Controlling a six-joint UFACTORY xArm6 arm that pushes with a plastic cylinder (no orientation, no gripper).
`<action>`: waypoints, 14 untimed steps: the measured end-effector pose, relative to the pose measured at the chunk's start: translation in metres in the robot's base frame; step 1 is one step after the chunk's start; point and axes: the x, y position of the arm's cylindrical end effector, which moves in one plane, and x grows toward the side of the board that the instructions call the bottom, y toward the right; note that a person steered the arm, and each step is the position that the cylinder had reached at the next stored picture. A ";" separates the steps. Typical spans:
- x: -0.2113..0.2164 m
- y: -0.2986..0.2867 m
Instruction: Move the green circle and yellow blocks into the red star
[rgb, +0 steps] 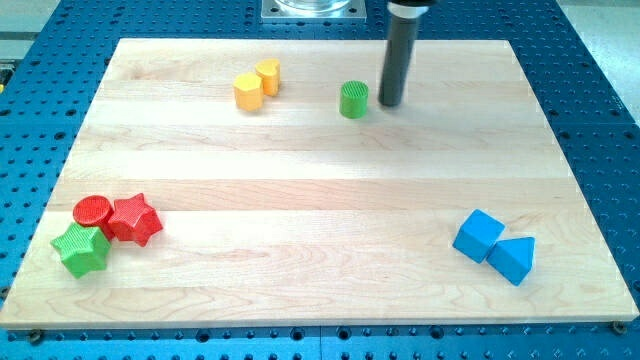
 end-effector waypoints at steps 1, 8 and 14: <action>0.016 -0.109; -0.057 -0.038; 0.026 -0.205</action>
